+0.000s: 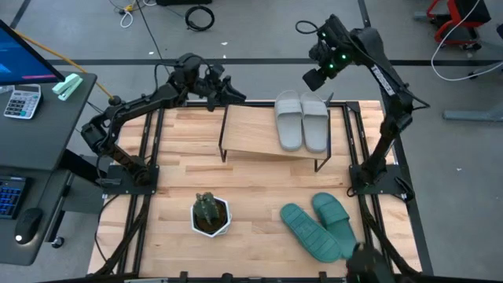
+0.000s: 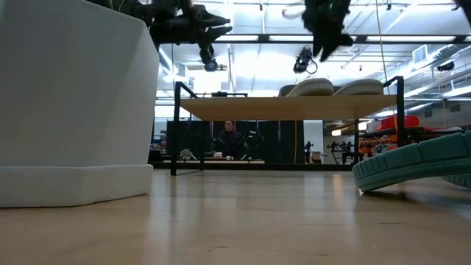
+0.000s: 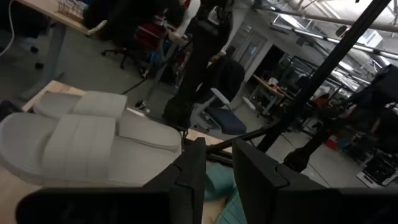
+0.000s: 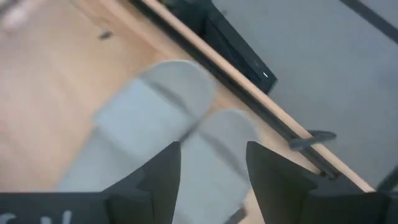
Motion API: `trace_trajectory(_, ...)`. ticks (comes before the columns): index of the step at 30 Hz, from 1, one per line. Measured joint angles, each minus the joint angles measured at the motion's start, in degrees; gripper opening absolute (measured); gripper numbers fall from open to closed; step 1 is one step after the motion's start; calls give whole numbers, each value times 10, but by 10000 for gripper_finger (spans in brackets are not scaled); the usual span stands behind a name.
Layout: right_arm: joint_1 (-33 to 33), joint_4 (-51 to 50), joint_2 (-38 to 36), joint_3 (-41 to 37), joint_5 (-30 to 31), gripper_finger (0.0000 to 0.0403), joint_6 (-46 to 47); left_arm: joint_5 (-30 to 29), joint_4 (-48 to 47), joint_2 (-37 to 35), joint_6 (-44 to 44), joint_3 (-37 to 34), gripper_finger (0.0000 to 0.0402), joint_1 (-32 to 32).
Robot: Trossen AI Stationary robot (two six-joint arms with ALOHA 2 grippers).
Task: Pick and place slides into the shelf
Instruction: Put the left green slide on the shelf
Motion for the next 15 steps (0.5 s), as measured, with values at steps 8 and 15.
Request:
trace_trajectory(8, 136, 1, -109, -63, -42, 187, 72, 11, -4, 0, 4, 0, 95, -32)
trace_trajectory(15, 275, 0, -259, -235, -37, 187, 242, 53, -22, 0, 27, 0, 92, -51)
